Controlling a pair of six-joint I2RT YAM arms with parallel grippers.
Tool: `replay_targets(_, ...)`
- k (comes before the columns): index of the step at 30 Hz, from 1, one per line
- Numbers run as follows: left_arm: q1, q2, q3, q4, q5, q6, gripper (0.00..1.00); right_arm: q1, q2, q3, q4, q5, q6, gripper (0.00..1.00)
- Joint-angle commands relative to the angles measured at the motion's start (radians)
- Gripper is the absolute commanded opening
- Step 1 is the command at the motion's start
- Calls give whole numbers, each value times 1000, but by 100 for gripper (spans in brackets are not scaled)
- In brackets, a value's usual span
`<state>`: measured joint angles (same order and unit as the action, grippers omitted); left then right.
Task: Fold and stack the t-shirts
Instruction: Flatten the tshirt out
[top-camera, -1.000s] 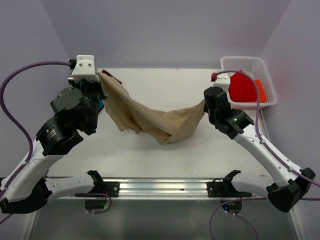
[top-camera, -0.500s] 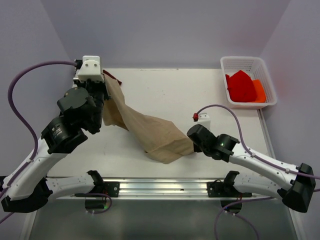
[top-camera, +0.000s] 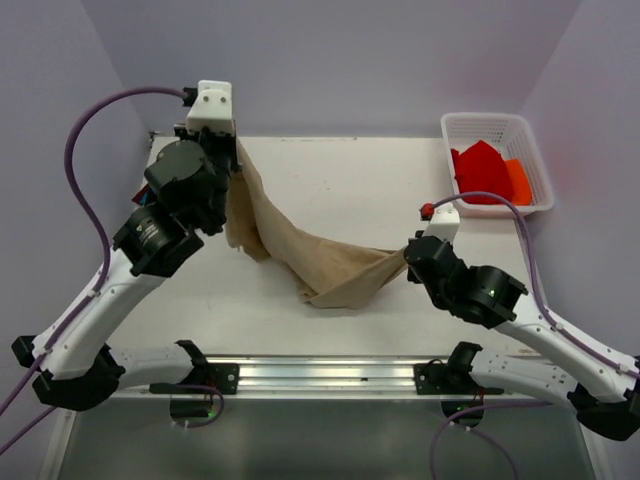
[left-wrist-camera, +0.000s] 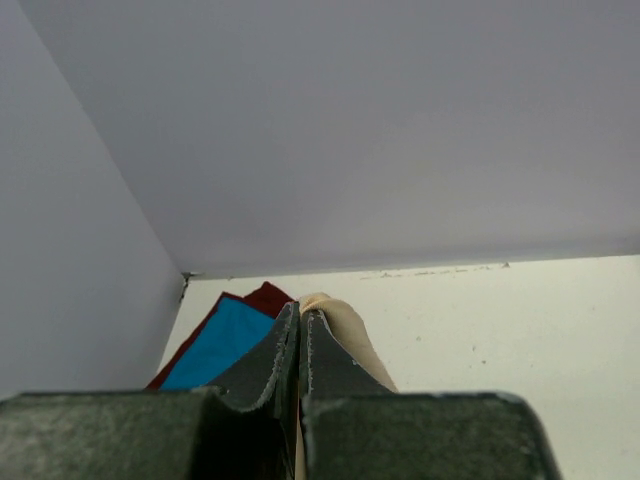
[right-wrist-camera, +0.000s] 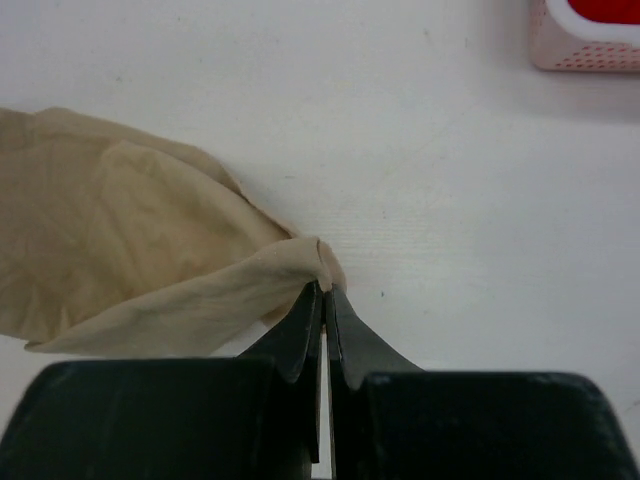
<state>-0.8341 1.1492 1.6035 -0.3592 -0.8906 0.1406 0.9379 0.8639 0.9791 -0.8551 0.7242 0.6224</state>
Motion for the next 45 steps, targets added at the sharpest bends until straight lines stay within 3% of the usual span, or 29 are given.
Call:
replay_targets(1,90,99,134,35,150,-7,0,4,4,87,-10,147,-64,0)
replay_targets(4,153,218,255,-10,237,-47,0,4,-5,128,-10,176,-84,0)
replay_targets(10,401,421,464,-107,467,-199,0,4,-34,185,-87,218,-75,0)
replay_targets(14,603,518,552,-144,651,-311,0,4,-111,187,-148,250,-43,0)
replay_targets(17,679,552,564,-147,702,-345,0,4,-172,182,-194,285,-9,0)
replay_targets(29,771,537,484,-113,763,-380,0,4,-312,142,-174,474,-3,0)
replay_targets(34,797,540,483,-112,783,-398,0,4,-274,125,-148,354,-90,0)
replay_targets(39,802,534,504,-116,798,-411,0,4,-117,142,-295,152,11,0)
replay_targets(45,802,527,561,-136,829,-423,0,4,-86,-74,-80,-204,33,0)
